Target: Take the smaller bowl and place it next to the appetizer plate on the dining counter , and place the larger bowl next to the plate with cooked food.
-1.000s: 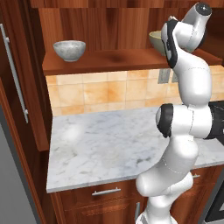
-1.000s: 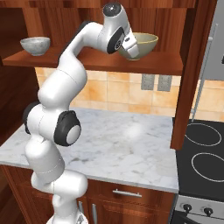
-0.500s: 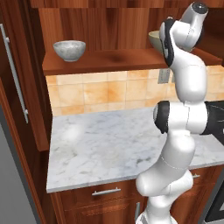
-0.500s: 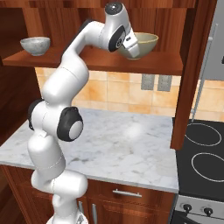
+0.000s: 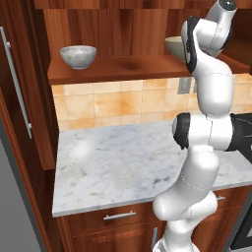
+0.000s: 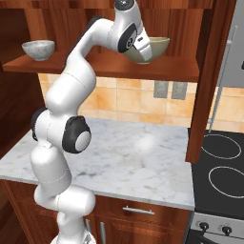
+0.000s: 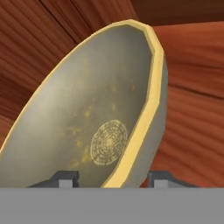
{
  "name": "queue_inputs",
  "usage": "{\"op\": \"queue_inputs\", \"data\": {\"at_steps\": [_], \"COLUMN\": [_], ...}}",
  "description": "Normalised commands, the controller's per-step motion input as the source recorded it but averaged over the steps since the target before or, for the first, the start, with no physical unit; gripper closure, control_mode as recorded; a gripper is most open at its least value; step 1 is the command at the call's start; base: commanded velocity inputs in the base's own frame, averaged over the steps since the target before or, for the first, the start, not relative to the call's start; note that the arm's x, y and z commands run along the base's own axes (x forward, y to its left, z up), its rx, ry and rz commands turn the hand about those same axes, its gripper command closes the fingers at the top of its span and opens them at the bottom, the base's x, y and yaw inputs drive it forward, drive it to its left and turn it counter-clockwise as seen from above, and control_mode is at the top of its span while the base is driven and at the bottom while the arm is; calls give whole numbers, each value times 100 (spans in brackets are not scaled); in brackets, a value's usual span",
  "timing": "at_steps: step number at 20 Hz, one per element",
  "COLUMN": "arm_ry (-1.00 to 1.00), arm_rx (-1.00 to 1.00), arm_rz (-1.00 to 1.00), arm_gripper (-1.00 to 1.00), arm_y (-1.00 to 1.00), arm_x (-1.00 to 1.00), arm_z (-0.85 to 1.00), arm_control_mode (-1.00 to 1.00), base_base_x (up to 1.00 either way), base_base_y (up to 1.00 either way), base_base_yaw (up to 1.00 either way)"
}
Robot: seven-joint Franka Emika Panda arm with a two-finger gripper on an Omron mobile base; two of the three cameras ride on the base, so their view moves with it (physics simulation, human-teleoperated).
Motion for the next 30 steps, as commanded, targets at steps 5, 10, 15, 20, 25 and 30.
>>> {"op": "queue_inputs", "data": {"at_steps": [5,10,15,20,25,30], "arm_ry": [-6,-13,-13,-7,-5,-15], "arm_rx": [0,-4,-7,-1,0,0], "arm_rz": [1,8,19,14,15,14], "arm_gripper": [100,100,100,100,100,100], "arm_y": [12,39,70,45,29,13], "arm_x": [-96,-100,-100,-85,-79,-77], "arm_z": [0,-25,-43,-24,-18,-1], "arm_control_mode": [-100,-100,-100,-100,-100,-100], "base_base_x": [0,0,0,0,0,0], "base_base_y": [0,0,0,0,0,0], "base_base_yaw": [0,0,0,0,0,0]}}
